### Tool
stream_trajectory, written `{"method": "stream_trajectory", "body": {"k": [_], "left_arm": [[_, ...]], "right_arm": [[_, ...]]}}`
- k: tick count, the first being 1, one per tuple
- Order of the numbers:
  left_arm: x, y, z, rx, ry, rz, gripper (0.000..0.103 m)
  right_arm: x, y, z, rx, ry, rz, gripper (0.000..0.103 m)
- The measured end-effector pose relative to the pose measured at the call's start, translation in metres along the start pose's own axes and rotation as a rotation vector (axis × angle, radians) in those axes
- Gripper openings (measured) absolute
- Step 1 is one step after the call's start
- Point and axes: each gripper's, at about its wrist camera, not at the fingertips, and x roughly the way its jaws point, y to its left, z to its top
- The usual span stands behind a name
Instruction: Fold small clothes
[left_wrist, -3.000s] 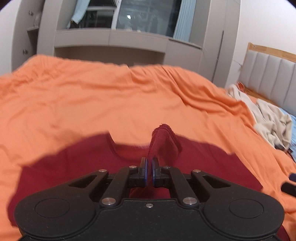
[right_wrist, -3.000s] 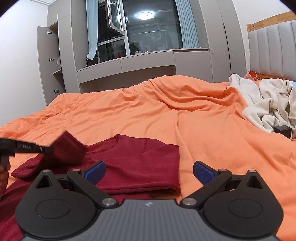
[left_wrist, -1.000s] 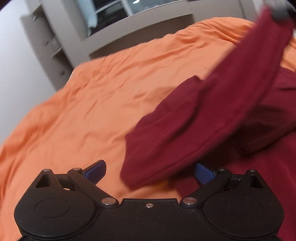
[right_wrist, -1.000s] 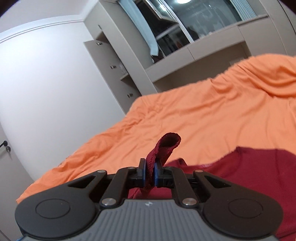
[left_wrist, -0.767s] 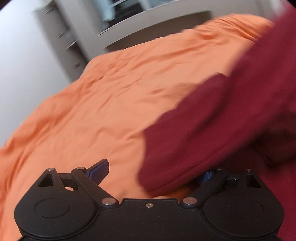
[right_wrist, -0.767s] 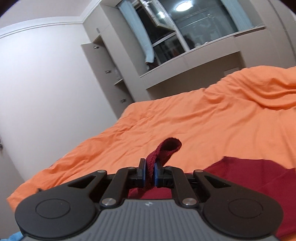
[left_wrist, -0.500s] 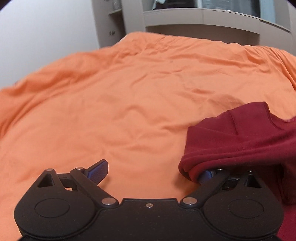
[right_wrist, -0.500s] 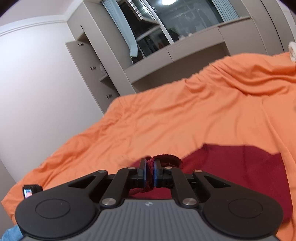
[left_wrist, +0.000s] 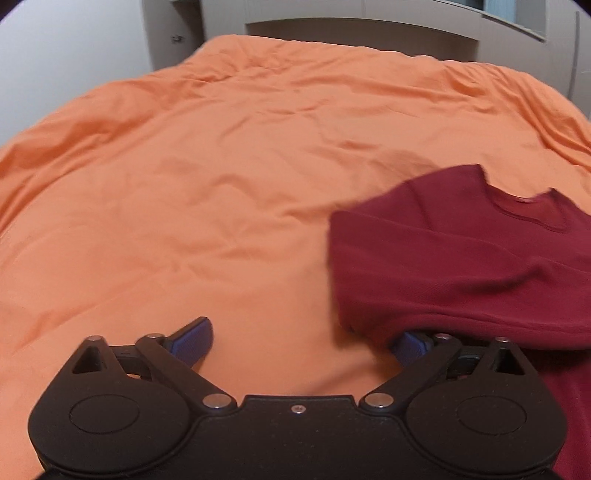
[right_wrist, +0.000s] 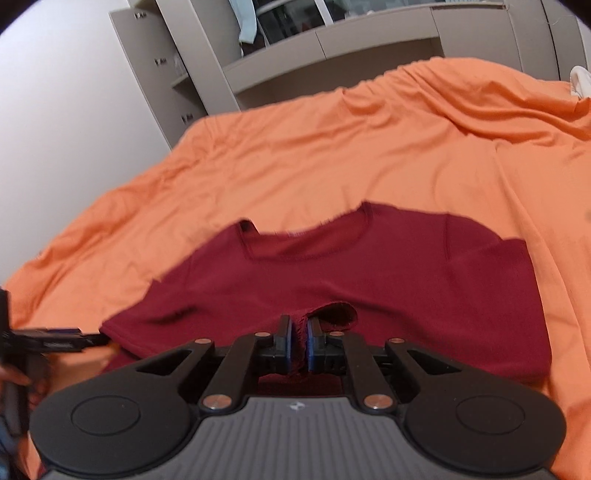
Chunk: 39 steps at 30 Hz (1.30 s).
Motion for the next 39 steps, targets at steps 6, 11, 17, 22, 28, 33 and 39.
{"method": "stream_trajectory", "body": {"k": [6, 11, 17, 22, 28, 33, 39], "left_arm": [[-0.014, 0.014, -0.007, -0.045, -0.01, -0.099, 0.102], [-0.018, 0.019, -0.003, -0.147, -0.092, -0.162, 0.102], [0.018, 0.01, 0.0, -0.167, 0.016, -0.059, 0.102], [0.022, -0.003, 0.0, -0.08, 0.042, 0.003, 0.102], [-0.005, 0.007, -0.006, -0.156, -0.009, -0.026, 0.102], [-0.067, 0.005, -0.029, -0.211, -0.093, -0.054, 0.102], [-0.147, -0.029, -0.063, -0.096, -0.208, -0.144, 0.102]], "right_arm": [[0.002, 0.003, -0.016, -0.055, 0.032, -0.089, 0.018], [0.0, 0.003, -0.023, -0.06, 0.03, -0.113, 0.058], [-0.014, 0.003, -0.033, -0.1, 0.018, -0.167, 0.087], [-0.044, 0.004, -0.04, -0.111, -0.017, -0.195, 0.101], [-0.103, 0.009, -0.044, -0.121, -0.06, -0.194, 0.103], [-0.153, 0.022, -0.057, -0.221, -0.096, -0.213, 0.103], [-0.199, 0.038, -0.098, -0.353, -0.093, -0.192, 0.103]]}}
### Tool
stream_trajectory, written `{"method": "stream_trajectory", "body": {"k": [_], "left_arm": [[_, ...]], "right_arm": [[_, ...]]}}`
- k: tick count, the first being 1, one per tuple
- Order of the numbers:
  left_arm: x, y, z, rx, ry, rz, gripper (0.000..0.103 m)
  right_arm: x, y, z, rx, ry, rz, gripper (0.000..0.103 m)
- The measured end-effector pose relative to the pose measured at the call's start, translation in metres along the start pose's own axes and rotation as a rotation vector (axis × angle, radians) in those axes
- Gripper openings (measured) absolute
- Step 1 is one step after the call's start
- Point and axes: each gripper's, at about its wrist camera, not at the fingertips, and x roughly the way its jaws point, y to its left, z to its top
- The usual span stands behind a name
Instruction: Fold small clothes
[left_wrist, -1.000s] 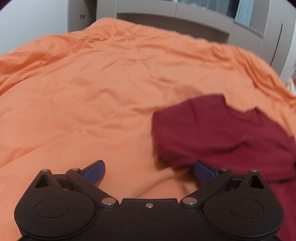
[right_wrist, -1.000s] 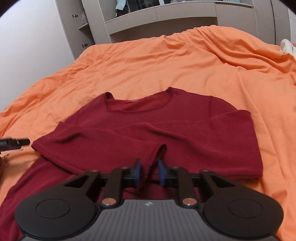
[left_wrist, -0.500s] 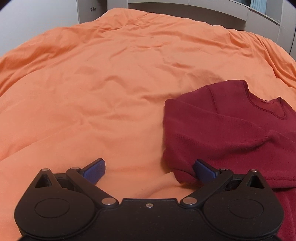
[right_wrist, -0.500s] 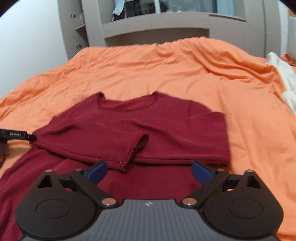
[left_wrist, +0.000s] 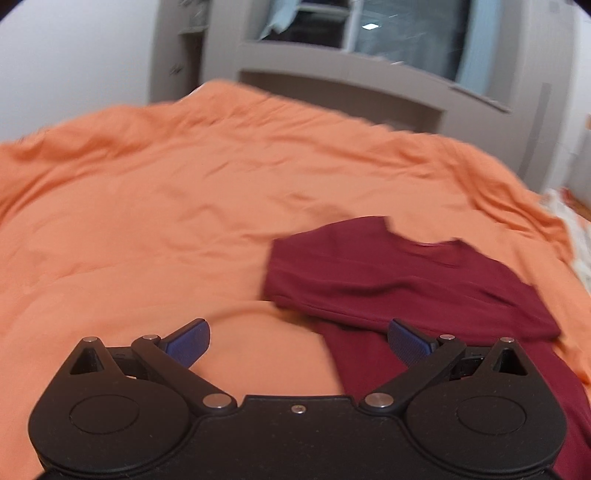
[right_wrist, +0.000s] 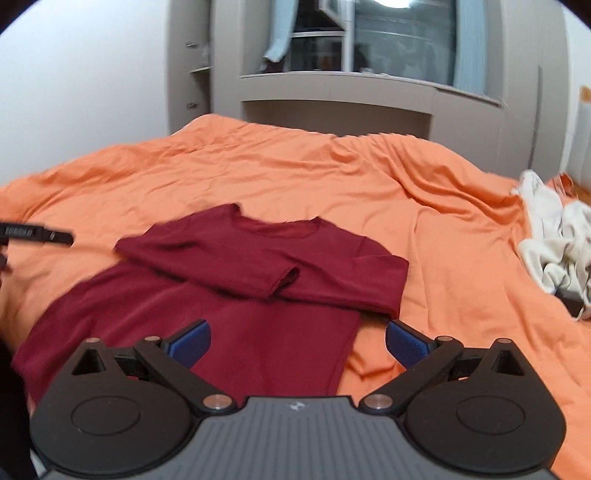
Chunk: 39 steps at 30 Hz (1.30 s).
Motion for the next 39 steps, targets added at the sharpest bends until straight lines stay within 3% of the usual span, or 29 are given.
{"method": "stream_trajectory", "body": {"k": [7, 11, 16, 19, 25, 27, 28, 29, 33, 39], "left_arm": [[-0.052, -0.042, -0.046, 0.164, -0.012, -0.126, 0.103], [-0.071, -0.052, -0.071, 0.207, 0.001, -0.176, 0.103], [-0.085, -0.054, -0.09, 0.221, 0.003, -0.244, 0.103], [-0.09, -0.057, -0.099, 0.25, 0.003, -0.25, 0.102], [-0.104, -0.06, -0.112, 0.313, -0.015, -0.26, 0.103], [-0.108, -0.061, -0.116, 0.337, -0.024, -0.278, 0.103], [-0.11, -0.063, -0.119, 0.354, -0.03, -0.287, 0.103], [-0.112, -0.064, -0.121, 0.374, -0.038, -0.293, 0.103], [-0.117, -0.075, -0.131, 0.47, -0.047, -0.29, 0.103], [-0.115, -0.087, -0.145, 0.563, -0.027, -0.268, 0.103]], "right_arm": [[-0.03, 0.035, -0.049, -0.254, 0.106, -0.023, 0.103], [-0.04, 0.044, -0.071, -0.294, 0.153, -0.014, 0.103], [-0.031, 0.049, -0.085, -0.316, 0.192, -0.116, 0.103], [-0.029, 0.05, -0.087, -0.332, 0.172, -0.149, 0.102], [-0.027, 0.061, -0.09, -0.425, 0.127, -0.162, 0.074], [-0.026, 0.065, -0.09, -0.445, 0.116, -0.15, 0.055], [-0.025, 0.066, -0.09, -0.445, 0.112, -0.14, 0.036], [-0.024, 0.066, -0.088, -0.439, 0.105, -0.131, 0.027], [-0.029, 0.064, -0.077, -0.396, 0.033, -0.136, 0.019], [-0.043, 0.046, -0.044, -0.228, -0.097, -0.119, 0.014]]}}
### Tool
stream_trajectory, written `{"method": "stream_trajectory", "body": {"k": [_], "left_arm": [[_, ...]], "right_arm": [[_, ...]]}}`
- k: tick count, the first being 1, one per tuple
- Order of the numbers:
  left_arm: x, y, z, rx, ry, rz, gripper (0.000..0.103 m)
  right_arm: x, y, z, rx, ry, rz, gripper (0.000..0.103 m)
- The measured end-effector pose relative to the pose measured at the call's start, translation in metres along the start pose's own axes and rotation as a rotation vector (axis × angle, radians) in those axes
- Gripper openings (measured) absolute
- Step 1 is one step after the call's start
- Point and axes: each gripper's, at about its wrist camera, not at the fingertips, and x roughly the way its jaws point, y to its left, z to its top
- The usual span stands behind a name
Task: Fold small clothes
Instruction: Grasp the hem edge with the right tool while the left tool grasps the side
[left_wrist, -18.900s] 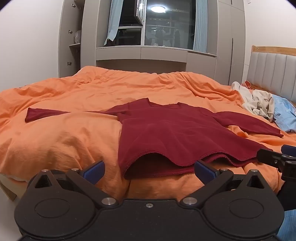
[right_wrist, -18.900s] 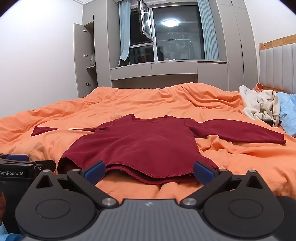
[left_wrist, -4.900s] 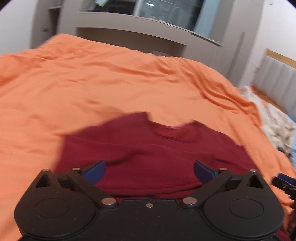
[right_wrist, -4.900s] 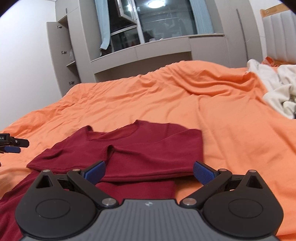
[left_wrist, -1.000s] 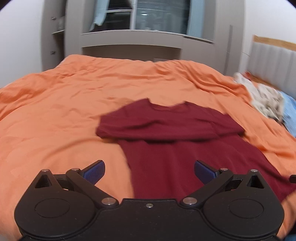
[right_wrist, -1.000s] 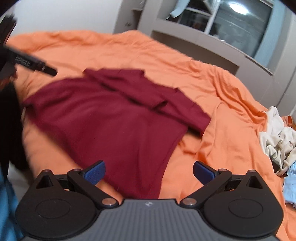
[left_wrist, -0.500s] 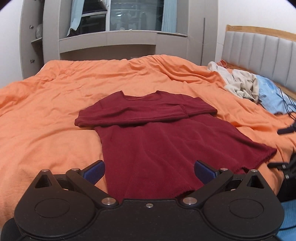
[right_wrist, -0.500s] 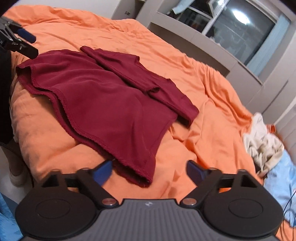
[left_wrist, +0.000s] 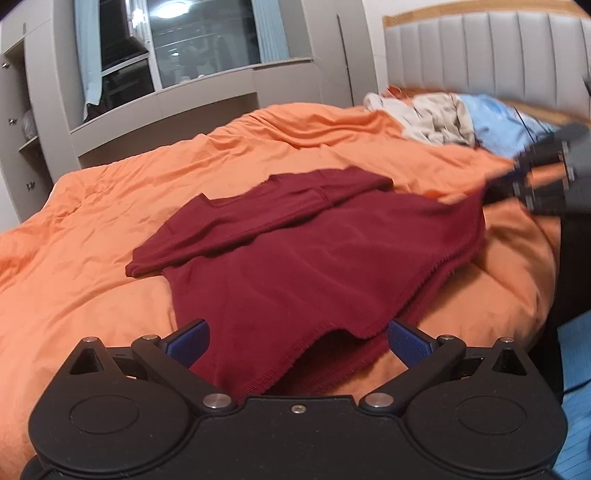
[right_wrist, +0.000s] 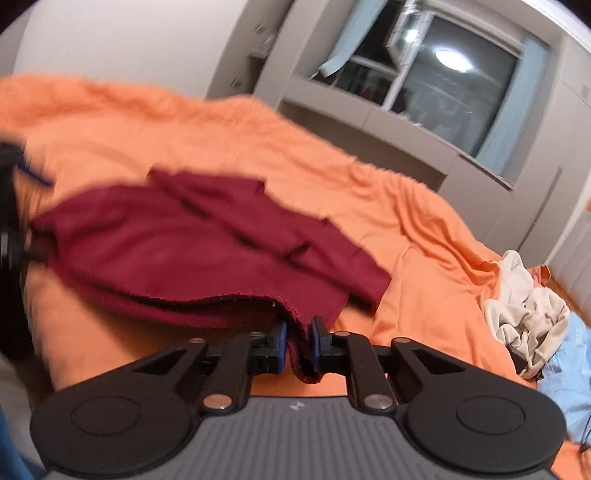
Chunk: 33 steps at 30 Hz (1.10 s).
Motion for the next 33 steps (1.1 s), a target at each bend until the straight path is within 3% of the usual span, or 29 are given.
{"method": "stream_trajectory", "body": {"k": [4, 9, 13, 18, 24, 25, 26, 28, 33], "left_arm": [[0.011, -0.007, -0.002, 0.004, 0.019, 0.0, 0.103], [0.024, -0.016, -0.001, 0.006, 0.025, -0.006, 0.102], [0.028, -0.011, 0.002, 0.003, 0.024, 0.116, 0.102], [0.02, 0.01, 0.002, 0.016, 0.0, 0.275, 0.092], [0.01, 0.022, 0.0, 0.043, -0.01, 0.257, 0.072], [0.009, 0.022, -0.002, 0.051, -0.008, 0.253, 0.059], [0.008, 0.022, -0.004, 0.054, -0.007, 0.244, 0.037], [0.007, 0.024, -0.005, 0.041, -0.012, 0.233, 0.016], [-0.009, 0.031, -0.002, -0.019, -0.137, 0.247, 0.007]], "right_arm": [[-0.004, -0.019, 0.019, 0.097, -0.081, 0.002, 0.012], [-0.009, -0.026, 0.035, 0.113, -0.144, -0.01, 0.011], [-0.012, -0.029, 0.033, 0.12, -0.158, -0.029, 0.011], [-0.015, -0.032, 0.022, 0.163, -0.145, -0.04, 0.011], [-0.018, -0.031, 0.009, 0.208, -0.132, -0.06, 0.011], [-0.018, -0.03, 0.007, 0.212, -0.131, -0.065, 0.011], [-0.019, -0.029, 0.005, 0.213, -0.131, -0.071, 0.01], [-0.02, -0.025, 0.001, 0.21, -0.133, -0.088, 0.01], [-0.03, -0.014, -0.001, 0.194, -0.182, -0.133, 0.009]]}}
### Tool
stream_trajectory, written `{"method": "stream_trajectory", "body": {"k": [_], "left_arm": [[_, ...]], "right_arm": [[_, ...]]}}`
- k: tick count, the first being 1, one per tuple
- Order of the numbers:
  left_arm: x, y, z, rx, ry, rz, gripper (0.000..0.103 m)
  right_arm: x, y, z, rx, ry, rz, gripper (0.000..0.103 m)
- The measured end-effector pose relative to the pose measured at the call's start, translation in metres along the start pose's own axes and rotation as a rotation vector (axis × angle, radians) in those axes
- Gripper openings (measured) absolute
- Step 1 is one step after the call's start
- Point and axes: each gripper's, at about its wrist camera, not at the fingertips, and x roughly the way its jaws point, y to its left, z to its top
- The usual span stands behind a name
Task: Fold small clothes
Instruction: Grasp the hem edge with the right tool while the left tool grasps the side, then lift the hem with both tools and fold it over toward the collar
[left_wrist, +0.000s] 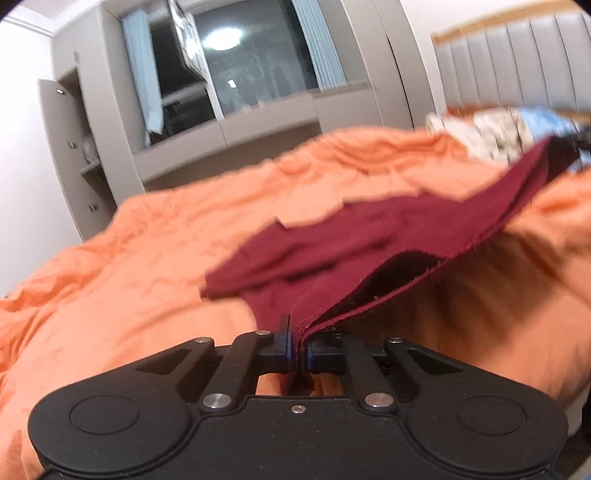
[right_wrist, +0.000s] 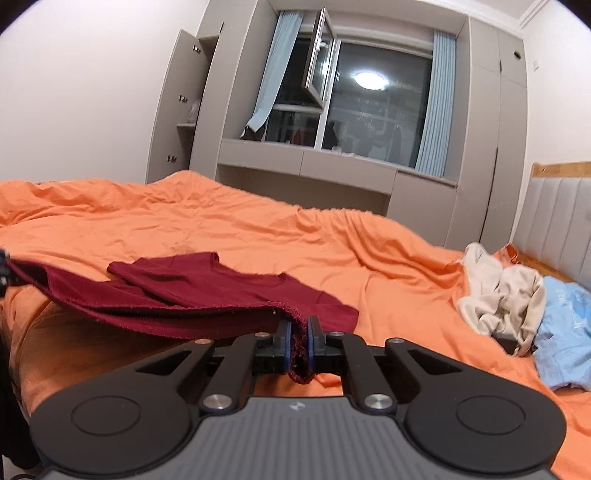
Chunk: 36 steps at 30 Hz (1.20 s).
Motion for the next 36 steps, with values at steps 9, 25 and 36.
{"method": "stream_trajectory", "body": {"k": [9, 25, 36], "left_arm": [[-0.04, 0.021, 0.034, -0.102, -0.186, 0.027, 0.006], [-0.042, 0.054, 0.095, -0.168, -0.258, -0.003, 0.006], [0.123, 0.084, 0.138, -0.149, -0.159, 0.034, 0.006]], "right_arm": [[-0.056, 0.008, 0.025, -0.023, -0.155, -0.069, 0.008], [0.019, -0.001, 0.074, -0.09, -0.208, -0.074, 0.008], [0.191, -0.019, 0.084, -0.123, -0.132, -0.069, 0.008]]}}
